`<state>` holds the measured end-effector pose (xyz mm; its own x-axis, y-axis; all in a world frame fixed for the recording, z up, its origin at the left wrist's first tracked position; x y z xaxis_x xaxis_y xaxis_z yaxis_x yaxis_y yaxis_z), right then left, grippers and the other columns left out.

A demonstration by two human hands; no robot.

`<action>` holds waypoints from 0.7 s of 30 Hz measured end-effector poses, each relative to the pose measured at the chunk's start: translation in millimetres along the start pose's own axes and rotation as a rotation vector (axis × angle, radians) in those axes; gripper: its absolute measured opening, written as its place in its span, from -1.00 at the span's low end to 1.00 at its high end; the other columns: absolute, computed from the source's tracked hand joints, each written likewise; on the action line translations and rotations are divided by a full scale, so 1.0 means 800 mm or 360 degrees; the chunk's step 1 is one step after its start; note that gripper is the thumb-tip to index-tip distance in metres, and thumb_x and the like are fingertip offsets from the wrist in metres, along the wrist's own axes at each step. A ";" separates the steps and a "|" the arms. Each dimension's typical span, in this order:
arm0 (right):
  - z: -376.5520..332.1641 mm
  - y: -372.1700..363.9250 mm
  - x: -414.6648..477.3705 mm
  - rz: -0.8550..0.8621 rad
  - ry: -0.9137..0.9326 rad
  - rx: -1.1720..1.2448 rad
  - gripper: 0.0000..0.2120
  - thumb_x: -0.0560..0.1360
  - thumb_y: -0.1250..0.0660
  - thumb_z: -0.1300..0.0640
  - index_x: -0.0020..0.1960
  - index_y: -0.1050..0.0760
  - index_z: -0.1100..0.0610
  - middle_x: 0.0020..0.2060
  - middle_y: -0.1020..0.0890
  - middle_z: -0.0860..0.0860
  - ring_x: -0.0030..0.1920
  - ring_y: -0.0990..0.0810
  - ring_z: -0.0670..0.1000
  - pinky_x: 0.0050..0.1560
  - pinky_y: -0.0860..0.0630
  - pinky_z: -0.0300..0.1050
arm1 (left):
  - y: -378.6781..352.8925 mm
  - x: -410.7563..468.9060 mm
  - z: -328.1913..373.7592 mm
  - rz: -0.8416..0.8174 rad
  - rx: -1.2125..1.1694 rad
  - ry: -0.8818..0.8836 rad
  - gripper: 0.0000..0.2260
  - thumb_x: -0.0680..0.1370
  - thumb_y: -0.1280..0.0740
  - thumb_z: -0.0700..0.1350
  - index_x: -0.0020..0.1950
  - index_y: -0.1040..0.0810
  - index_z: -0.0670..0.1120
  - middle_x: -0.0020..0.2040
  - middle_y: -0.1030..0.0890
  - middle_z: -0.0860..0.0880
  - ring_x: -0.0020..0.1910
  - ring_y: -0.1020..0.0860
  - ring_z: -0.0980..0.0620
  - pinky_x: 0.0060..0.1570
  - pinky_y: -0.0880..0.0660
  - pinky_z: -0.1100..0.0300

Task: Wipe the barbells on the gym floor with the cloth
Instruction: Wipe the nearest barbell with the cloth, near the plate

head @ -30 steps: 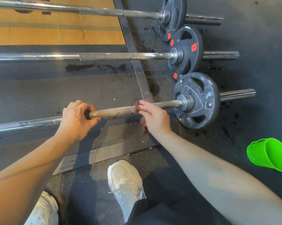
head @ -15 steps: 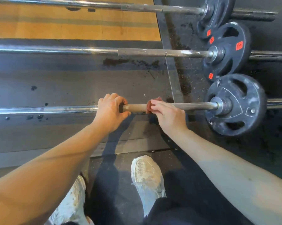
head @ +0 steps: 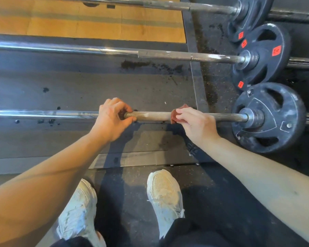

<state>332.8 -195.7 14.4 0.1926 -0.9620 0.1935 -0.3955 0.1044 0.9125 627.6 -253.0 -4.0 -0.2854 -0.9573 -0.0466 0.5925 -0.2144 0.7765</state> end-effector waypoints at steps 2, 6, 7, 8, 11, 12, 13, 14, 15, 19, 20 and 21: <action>0.003 0.001 0.000 -0.0002 -0.0008 -0.0026 -0.86 0.55 -0.44 0.21 0.10 -0.71 0.16 0.12 -0.71 0.08 0.09 -0.69 0.11 0.03 -0.68 0.12 | 0.001 -0.001 0.001 0.0001 -0.0010 0.0002 -0.79 0.50 -0.52 0.01 0.02 -0.52 0.16 0.03 -0.52 0.09 0.06 -0.41 0.02 0.18 -0.41 -0.04; -0.052 -0.029 0.027 -0.0007 0.0103 0.0063 -0.92 0.56 -0.41 0.22 0.02 -0.67 0.13 -0.03 -0.67 0.04 -0.08 -0.65 0.05 -0.12 -0.66 0.02 | 0.008 -0.003 0.000 -0.0019 -0.0021 0.0002 -0.79 0.51 -0.51 -0.02 0.05 -0.54 0.13 0.04 -0.53 0.07 0.06 -0.42 0.00 0.18 -0.45 -0.12; -0.071 -0.040 0.038 -0.0028 0.0167 0.0093 -0.93 0.56 -0.41 0.22 0.00 -0.67 0.14 -0.04 -0.66 0.04 -0.10 -0.64 0.05 -0.15 -0.65 0.01 | 0.011 -0.004 -0.002 -0.0021 -0.0003 -0.0009 -0.79 0.50 -0.51 -0.05 0.07 -0.55 0.10 0.04 -0.54 0.06 0.07 -0.44 -0.02 0.19 -0.44 -0.14; -0.090 -0.051 0.049 -0.0049 0.0219 0.0113 -0.94 0.55 -0.42 0.23 0.00 -0.66 0.15 -0.05 -0.66 0.05 -0.12 -0.64 0.06 -0.18 -0.65 0.01 | 0.014 -0.004 -0.005 -0.0011 0.0042 -0.0019 -0.79 0.50 -0.51 -0.08 0.09 -0.57 0.06 0.05 -0.54 0.05 0.09 -0.45 -0.05 0.23 -0.41 -0.15; -0.110 -0.065 0.064 -0.0110 0.0335 0.0086 -0.93 0.54 -0.44 0.22 0.01 -0.65 0.16 -0.06 -0.67 0.07 -0.12 -0.67 0.10 -0.23 -0.66 0.06 | 0.029 -0.010 -0.020 0.0054 0.0193 0.0005 -0.79 0.50 -0.49 -0.08 0.09 -0.57 0.03 0.06 -0.54 0.03 0.13 -0.45 -0.06 0.27 -0.27 -0.09; -0.099 -0.061 0.062 -0.0109 0.0341 0.0069 -0.92 0.55 -0.43 0.20 0.03 -0.66 0.15 -0.04 -0.68 0.06 -0.09 -0.68 0.11 -0.22 -0.66 0.08 | 0.035 -0.011 -0.028 0.0064 0.0203 0.0017 -0.80 0.50 -0.49 -0.03 0.08 -0.56 0.05 0.05 -0.54 0.04 0.12 -0.44 -0.04 0.25 -0.25 -0.06; -0.084 -0.051 0.056 -0.0091 0.0332 0.0060 -0.91 0.56 -0.42 0.18 0.04 -0.67 0.14 -0.02 -0.69 0.05 -0.05 -0.69 0.11 -0.20 -0.65 0.09 | 0.040 -0.013 -0.036 0.0060 0.0192 0.0031 -0.80 0.50 -0.49 0.02 0.06 -0.54 0.08 0.04 -0.53 0.06 0.10 -0.43 -0.01 0.23 -0.25 -0.03; -0.067 -0.039 0.048 -0.0063 0.0307 0.0048 -0.90 0.56 -0.41 0.17 0.04 -0.68 0.12 -0.01 -0.71 0.04 -0.03 -0.70 0.11 -0.18 -0.66 0.09 | 0.043 -0.015 -0.045 0.0053 0.0160 0.0051 -0.79 0.50 -0.49 0.06 0.05 -0.53 0.10 0.03 -0.53 0.07 0.08 -0.41 0.02 0.21 -0.26 -0.01; -0.051 -0.026 0.040 -0.0049 0.0271 0.0039 -0.89 0.56 -0.42 0.16 0.05 -0.69 0.11 0.01 -0.71 0.04 -0.01 -0.70 0.10 -0.14 -0.66 0.09 | 0.046 -0.015 -0.050 0.0050 0.0127 0.0063 -0.79 0.50 -0.50 0.09 0.04 -0.53 0.12 0.02 -0.53 0.07 0.07 -0.41 0.03 0.20 -0.28 -0.02; -0.040 -0.018 0.039 -0.0144 0.0121 -0.0055 -0.91 0.58 -0.40 0.14 0.01 -0.69 0.07 -0.02 -0.68 0.00 -0.08 -0.65 0.08 -0.16 -0.63 0.08 | 0.043 -0.013 -0.053 0.0056 0.0109 0.0093 -0.77 0.48 -0.51 0.12 0.01 -0.50 0.14 0.01 -0.53 0.09 0.05 -0.42 0.03 0.19 -0.30 0.02; -0.056 -0.028 0.046 -0.0183 0.0112 -0.0066 -0.93 0.57 -0.40 0.15 -0.01 -0.67 0.07 -0.05 -0.66 0.00 -0.12 -0.64 0.08 -0.19 -0.62 0.07 | 0.044 -0.013 -0.052 0.0054 0.0103 0.0106 -0.76 0.49 -0.51 0.12 0.02 -0.49 0.15 0.01 -0.52 0.10 0.06 -0.42 0.04 0.19 -0.29 0.04; -0.078 -0.040 0.055 -0.0230 0.0126 -0.0069 -0.96 0.55 -0.42 0.16 -0.03 -0.65 0.08 -0.06 -0.64 0.00 -0.14 -0.63 0.08 -0.21 -0.60 0.03 | 0.045 -0.014 -0.051 0.0050 0.0094 0.0125 -0.76 0.49 -0.51 0.11 0.02 -0.49 0.15 0.02 -0.52 0.10 0.06 -0.42 0.04 0.19 -0.29 0.05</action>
<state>409.9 -225.5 16.5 0.3155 -0.9451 0.0852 -0.3197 -0.0213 0.9473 682.5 -257.9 -1.4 -0.2062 -0.9761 -0.0689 0.5543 -0.1745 0.8138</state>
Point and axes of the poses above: each hand's wrist, its own x-axis towards the middle knuckle, its own y-axis out of the back of the hand, z = x × y, the point moved 1 cm from there along x, towards the middle knuckle
